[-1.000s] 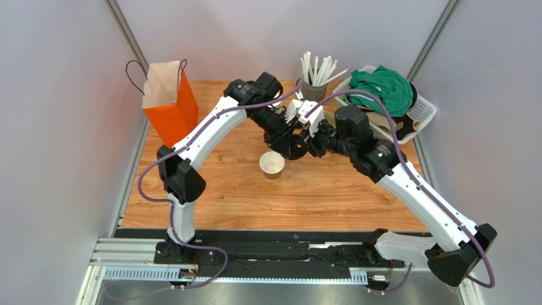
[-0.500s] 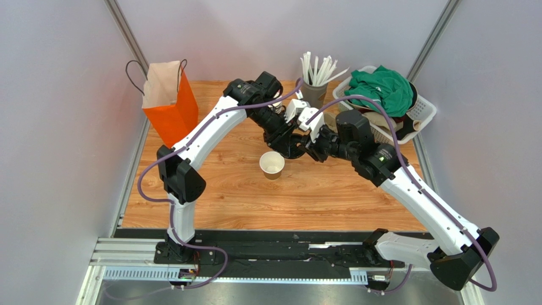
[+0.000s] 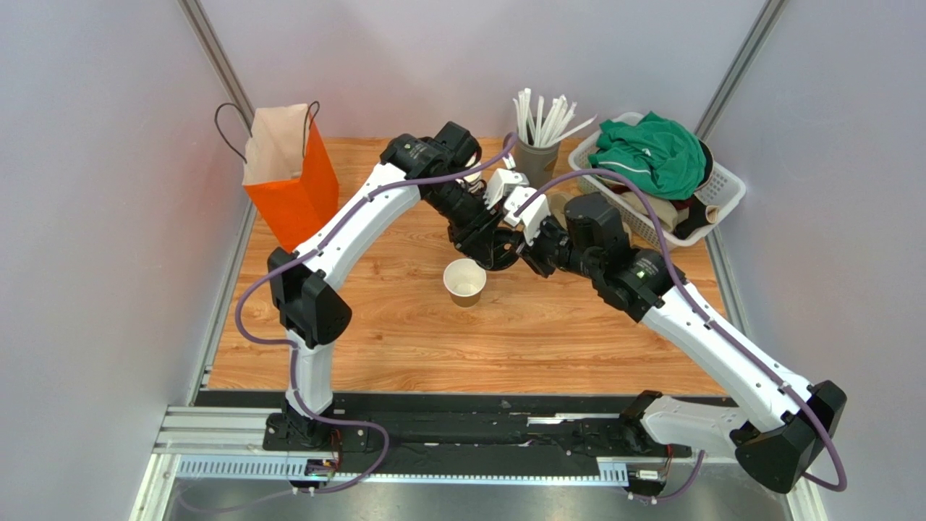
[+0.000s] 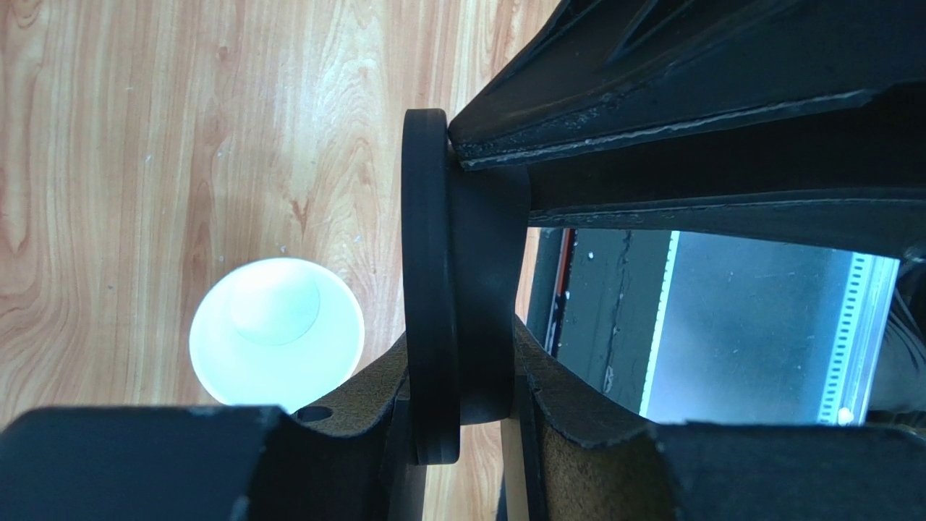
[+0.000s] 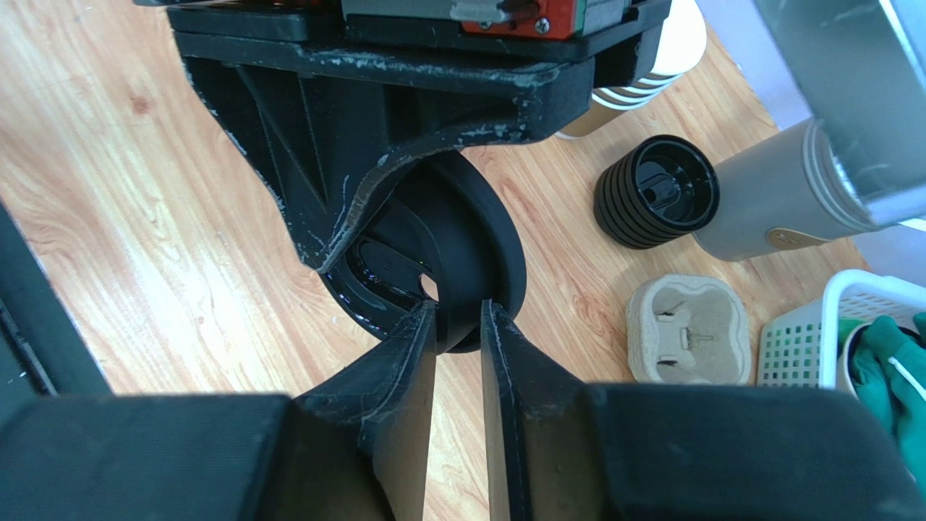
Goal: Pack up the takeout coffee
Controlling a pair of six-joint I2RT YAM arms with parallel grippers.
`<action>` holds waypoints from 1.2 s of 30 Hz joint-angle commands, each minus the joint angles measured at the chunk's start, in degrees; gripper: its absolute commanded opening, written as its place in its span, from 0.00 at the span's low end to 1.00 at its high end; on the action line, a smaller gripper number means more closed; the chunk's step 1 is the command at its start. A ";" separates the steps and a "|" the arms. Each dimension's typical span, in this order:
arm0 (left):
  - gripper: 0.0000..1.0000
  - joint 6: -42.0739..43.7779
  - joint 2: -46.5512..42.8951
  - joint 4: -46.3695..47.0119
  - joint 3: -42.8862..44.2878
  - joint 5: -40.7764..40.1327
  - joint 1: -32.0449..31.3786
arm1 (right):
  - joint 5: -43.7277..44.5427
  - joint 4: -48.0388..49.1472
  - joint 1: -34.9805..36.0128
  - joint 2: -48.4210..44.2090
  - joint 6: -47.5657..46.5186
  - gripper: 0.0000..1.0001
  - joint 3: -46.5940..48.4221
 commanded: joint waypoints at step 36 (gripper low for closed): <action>0.26 2.64 0.65 -9.98 4.19 6.86 -0.06 | 14.12 14.79 3.19 2.24 3.06 0.13 -4.01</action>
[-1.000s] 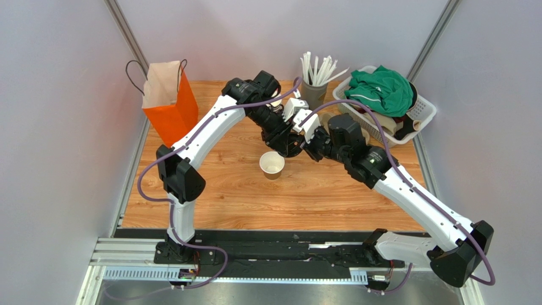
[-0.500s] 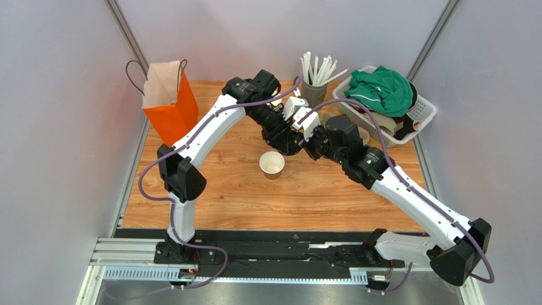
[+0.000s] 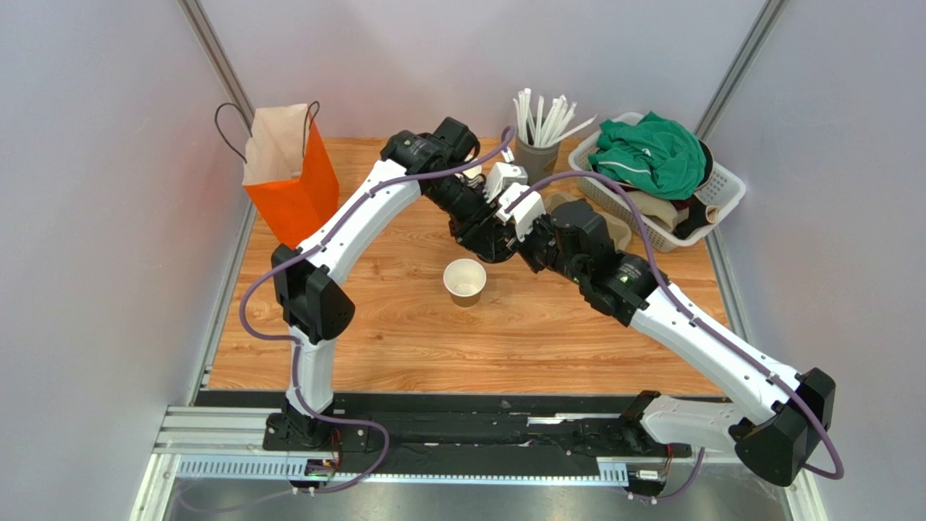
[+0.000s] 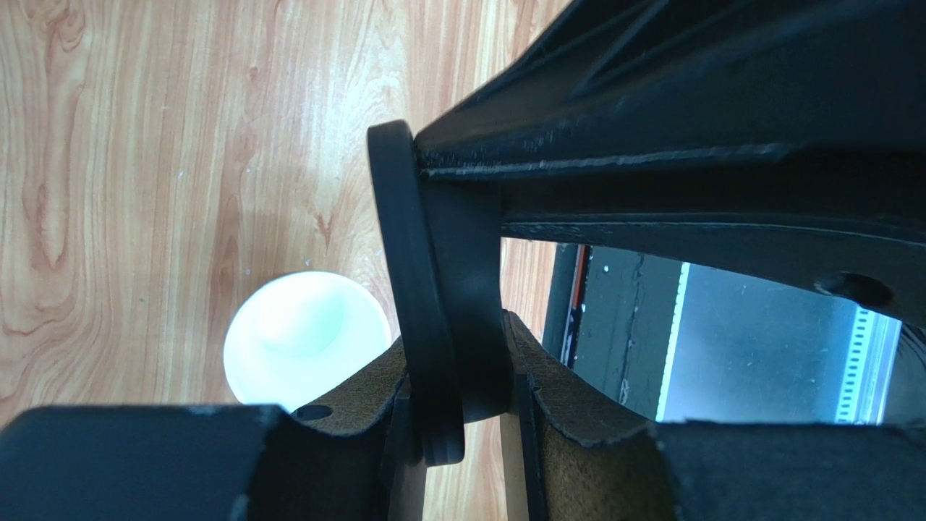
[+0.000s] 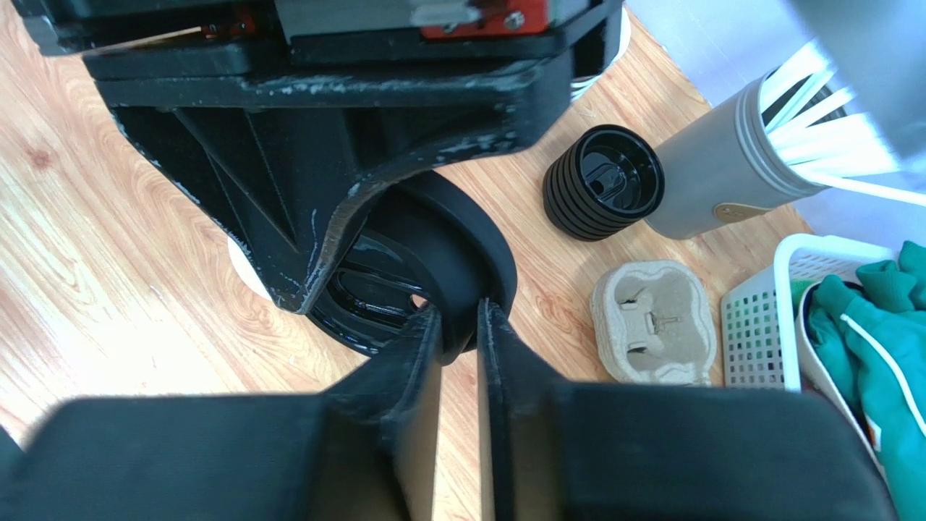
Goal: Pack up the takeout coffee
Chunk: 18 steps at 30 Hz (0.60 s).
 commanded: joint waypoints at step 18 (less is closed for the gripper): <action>0.82 0.58 -5.13 -9.25 3.28 2.62 4.52 | 1.22 -0.38 0.54 0.23 1.44 0.00 4.62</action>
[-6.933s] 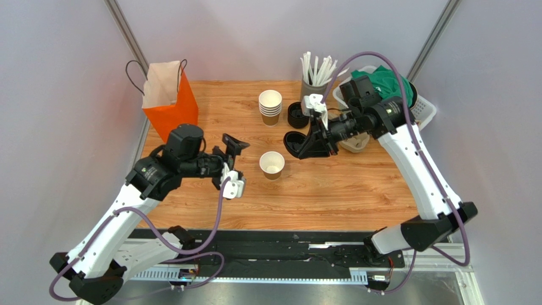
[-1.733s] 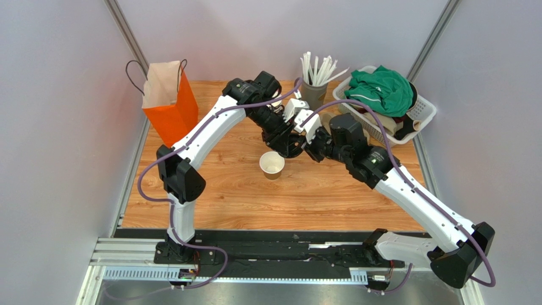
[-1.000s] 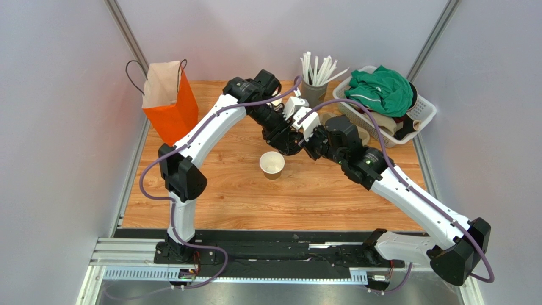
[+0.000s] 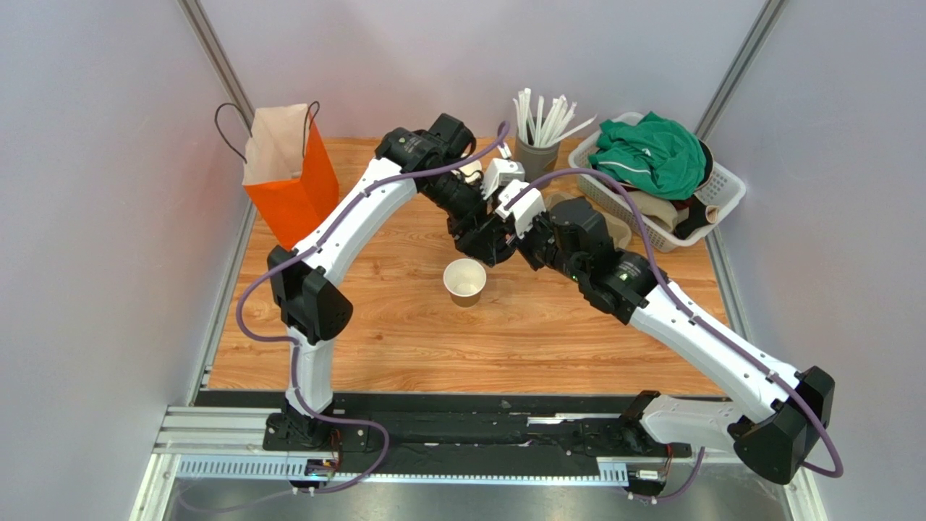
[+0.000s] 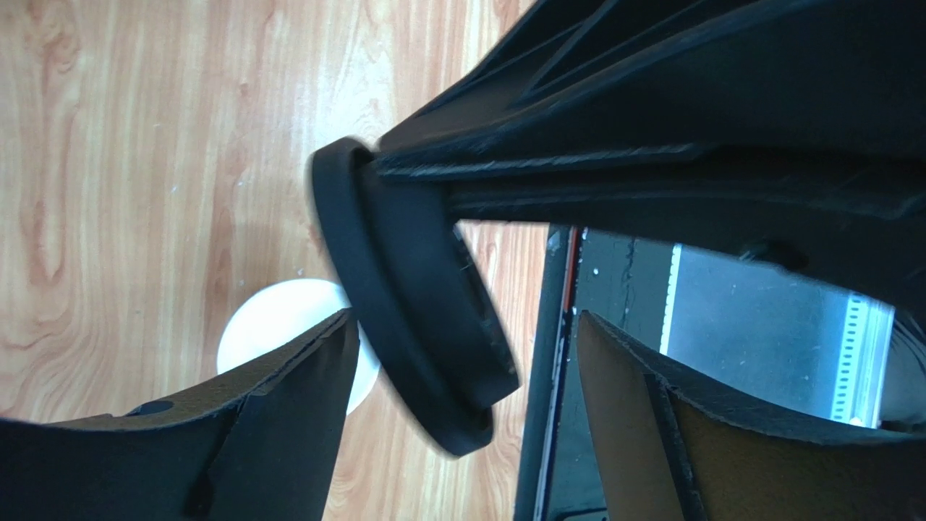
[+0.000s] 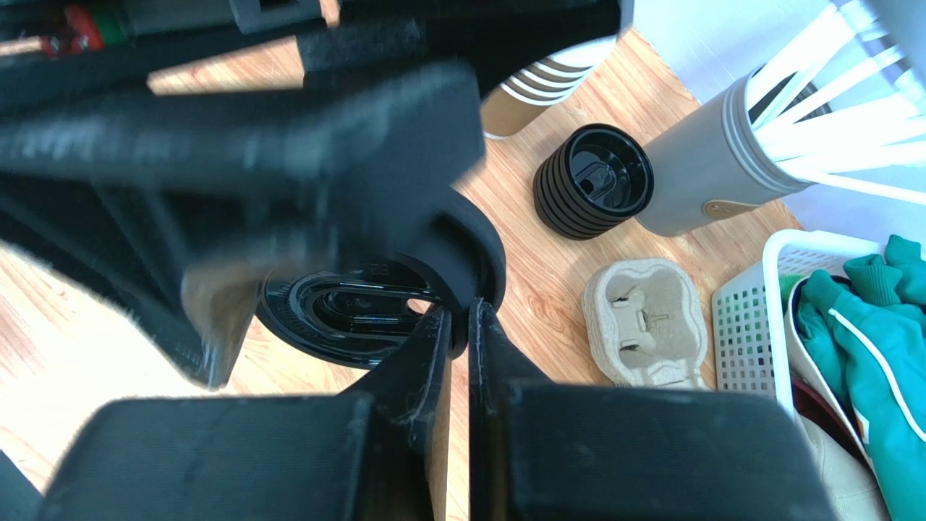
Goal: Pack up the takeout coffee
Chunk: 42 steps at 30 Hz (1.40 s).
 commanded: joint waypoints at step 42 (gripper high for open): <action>0.99 -4.21 -44.54 41.74 -49.78 -18.44 23.29 | -10.30 -39.25 -2.99 39.01 22.34 0.00 40.36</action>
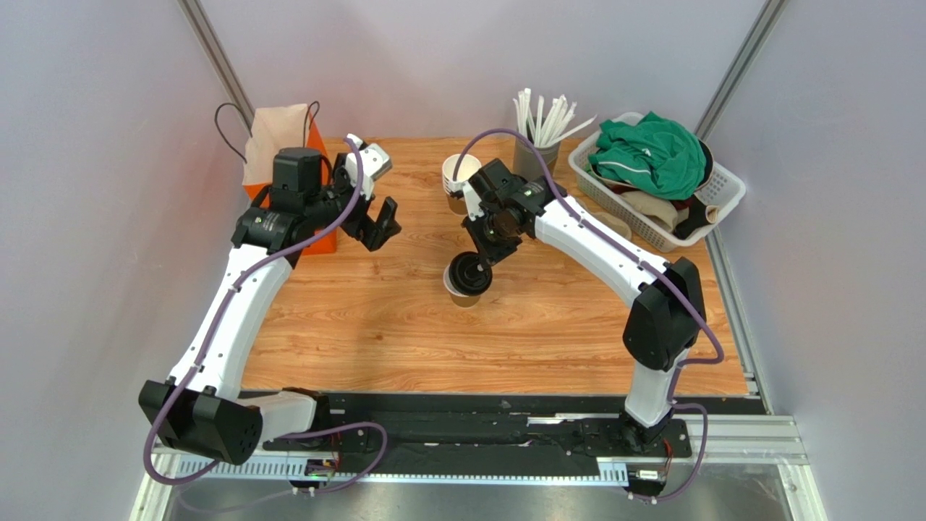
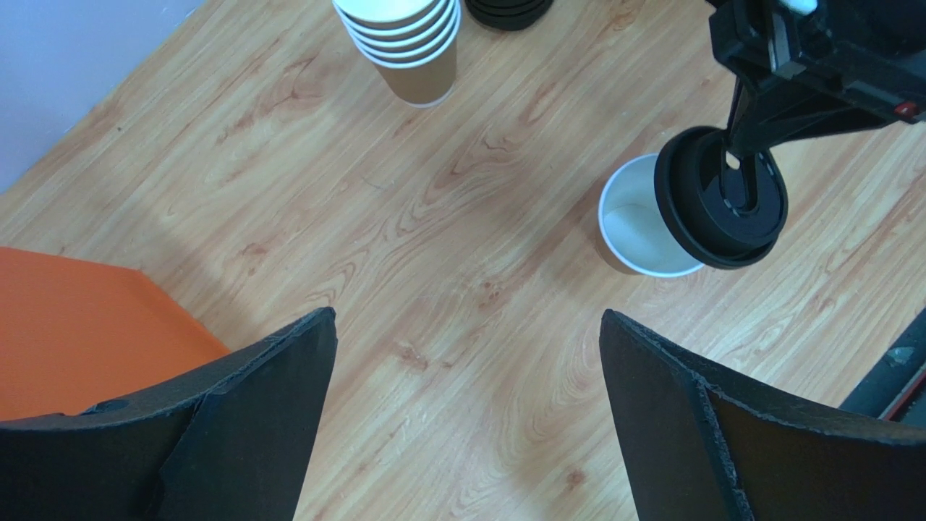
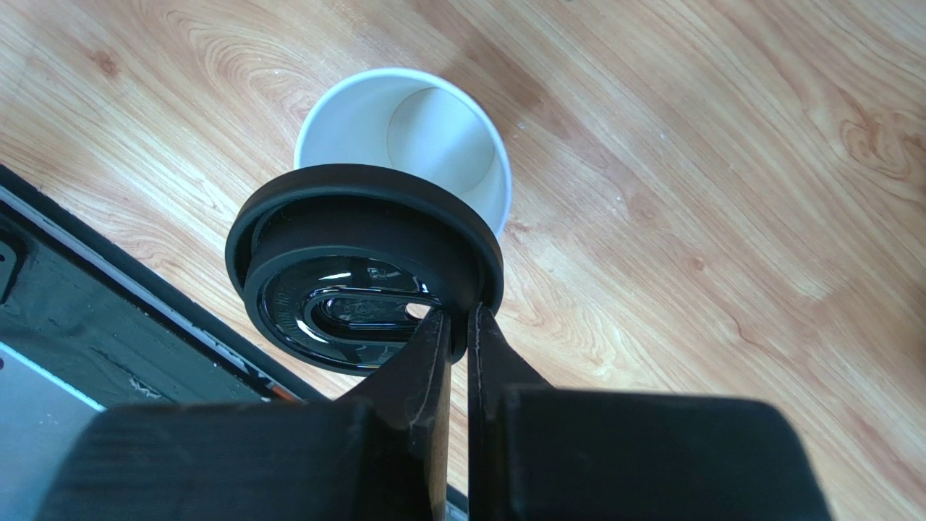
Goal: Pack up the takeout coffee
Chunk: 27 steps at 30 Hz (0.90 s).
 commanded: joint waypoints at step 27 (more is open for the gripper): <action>0.99 -0.41 2.51 21.97 -14.15 0.18 -4.10 | -0.33 -12.21 -1.36 13.92 0.02 0.02 19.13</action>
